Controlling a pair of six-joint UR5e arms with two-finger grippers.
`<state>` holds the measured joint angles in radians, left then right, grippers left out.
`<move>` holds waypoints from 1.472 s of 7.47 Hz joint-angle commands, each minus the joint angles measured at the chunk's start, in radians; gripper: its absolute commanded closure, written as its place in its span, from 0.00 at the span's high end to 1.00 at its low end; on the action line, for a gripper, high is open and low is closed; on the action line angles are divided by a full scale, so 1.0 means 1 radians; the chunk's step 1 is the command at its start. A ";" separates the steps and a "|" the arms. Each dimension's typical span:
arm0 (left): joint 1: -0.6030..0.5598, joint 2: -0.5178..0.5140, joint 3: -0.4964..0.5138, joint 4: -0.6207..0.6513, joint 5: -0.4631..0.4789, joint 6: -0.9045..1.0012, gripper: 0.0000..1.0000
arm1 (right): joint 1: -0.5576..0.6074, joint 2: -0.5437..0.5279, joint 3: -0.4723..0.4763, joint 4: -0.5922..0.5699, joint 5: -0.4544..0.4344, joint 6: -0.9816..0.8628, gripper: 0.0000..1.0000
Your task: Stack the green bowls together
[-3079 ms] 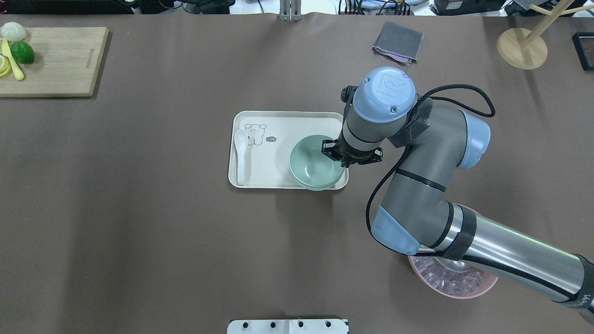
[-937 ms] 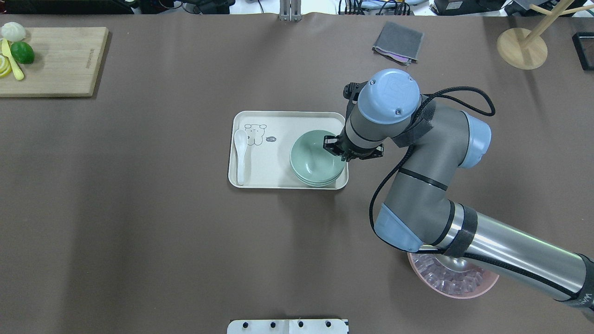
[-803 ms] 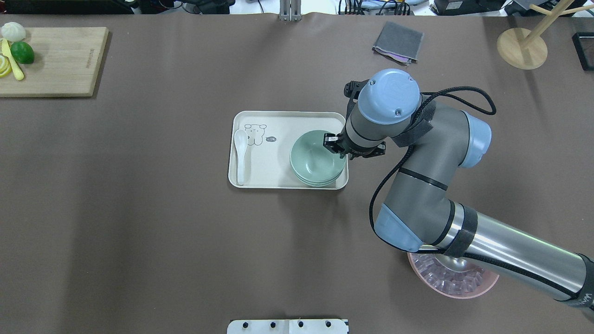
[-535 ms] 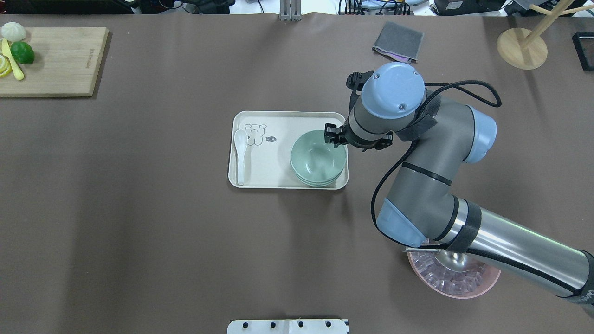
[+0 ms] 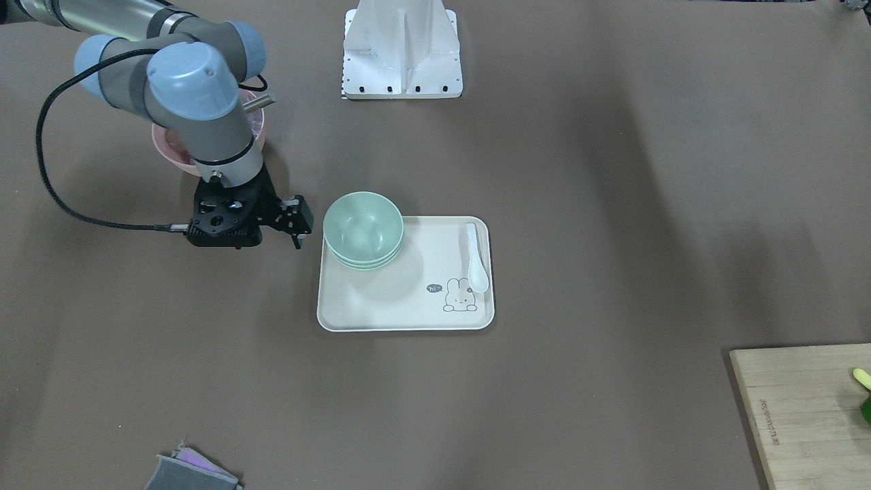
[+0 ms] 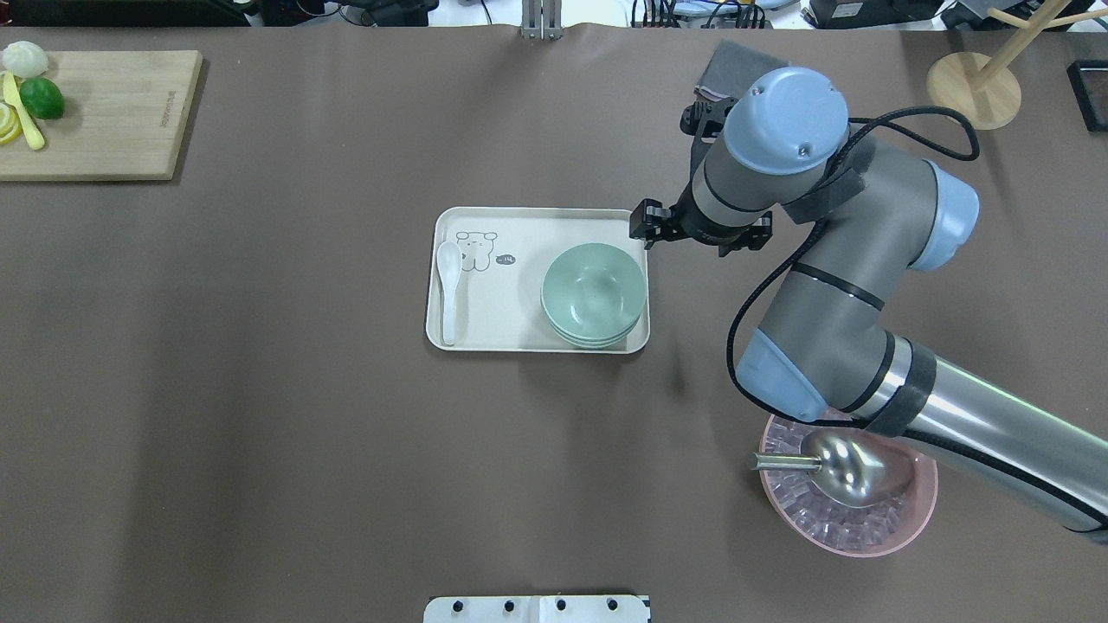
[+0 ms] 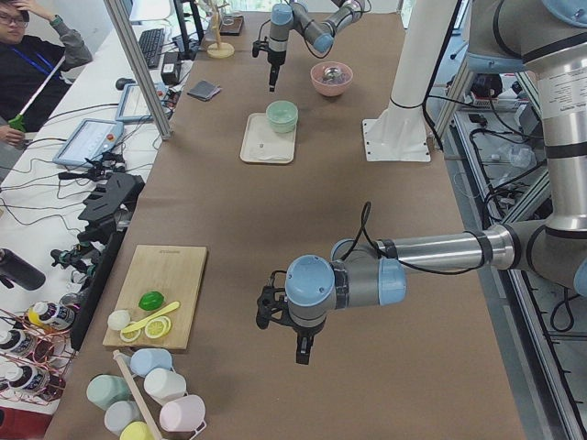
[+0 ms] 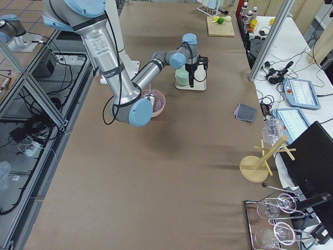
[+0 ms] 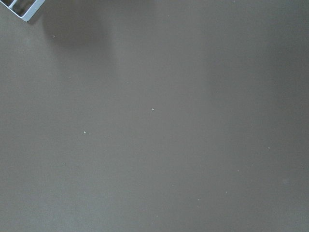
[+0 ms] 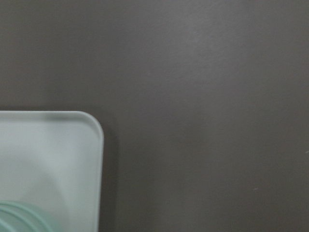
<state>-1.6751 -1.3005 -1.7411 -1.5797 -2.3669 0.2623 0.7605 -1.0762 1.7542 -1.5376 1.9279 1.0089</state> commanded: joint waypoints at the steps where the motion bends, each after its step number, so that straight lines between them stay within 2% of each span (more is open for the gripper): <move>1: 0.000 0.001 -0.009 0.001 0.000 0.000 0.98 | 0.177 -0.111 0.040 -0.015 0.140 -0.180 1.00; 2: 0.000 0.000 -0.011 0.001 0.000 0.000 0.98 | 0.266 -0.173 0.051 -0.034 0.228 -0.329 1.00; 3: 0.000 0.000 -0.011 0.001 0.000 0.000 0.98 | 0.331 -0.239 0.054 -0.036 0.247 -0.446 1.00; 5: 0.000 0.001 -0.015 0.001 0.000 0.000 0.98 | 0.442 -0.383 0.089 -0.027 0.246 -0.480 1.00; 7: 0.000 -0.002 -0.017 0.001 0.000 0.000 0.98 | 0.538 -0.548 0.192 -0.033 0.252 -0.553 1.00; 10: 0.003 -0.003 -0.015 0.003 0.000 -0.002 0.98 | 0.686 -0.671 0.113 -0.039 0.249 -0.965 1.00; 11: 0.003 -0.003 -0.015 0.006 0.000 -0.002 0.98 | 0.727 -0.694 0.090 -0.036 0.249 -0.993 1.00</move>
<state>-1.6725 -1.3039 -1.7567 -1.5768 -2.3670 0.2610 1.4282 -1.7322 1.8783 -1.5756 2.1769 0.1086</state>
